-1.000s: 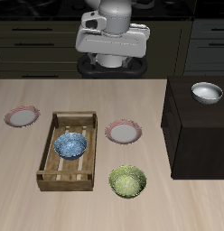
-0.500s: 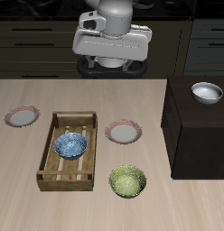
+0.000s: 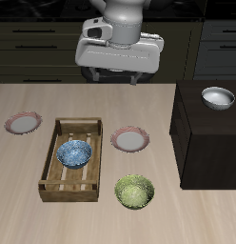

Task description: Stack the green bowl on the blue bowl

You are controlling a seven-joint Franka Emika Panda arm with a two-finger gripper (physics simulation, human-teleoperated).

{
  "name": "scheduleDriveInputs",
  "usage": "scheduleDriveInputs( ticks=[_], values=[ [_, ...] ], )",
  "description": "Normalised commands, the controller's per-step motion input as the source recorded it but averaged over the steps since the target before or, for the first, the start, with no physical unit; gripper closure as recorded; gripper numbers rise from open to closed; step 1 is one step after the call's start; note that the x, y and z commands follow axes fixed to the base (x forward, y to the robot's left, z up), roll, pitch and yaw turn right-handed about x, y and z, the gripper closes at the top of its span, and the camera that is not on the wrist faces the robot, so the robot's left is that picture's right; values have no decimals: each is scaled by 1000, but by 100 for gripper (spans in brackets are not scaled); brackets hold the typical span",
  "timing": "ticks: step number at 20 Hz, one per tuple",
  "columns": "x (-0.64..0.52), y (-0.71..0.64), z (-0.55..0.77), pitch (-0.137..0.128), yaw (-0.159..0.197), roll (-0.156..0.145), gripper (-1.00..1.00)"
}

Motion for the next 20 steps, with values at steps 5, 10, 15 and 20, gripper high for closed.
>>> scheduleDriveInputs(
  ticks=[5,10,15,20],
  values=[
    [386,107,30,-13,13,42,-100],
    [296,64,4,15,-12,18,-100],
    [313,63,5,-15,3,20,-100],
    [277,40,-22,8,-6,9,-100]
  ],
)
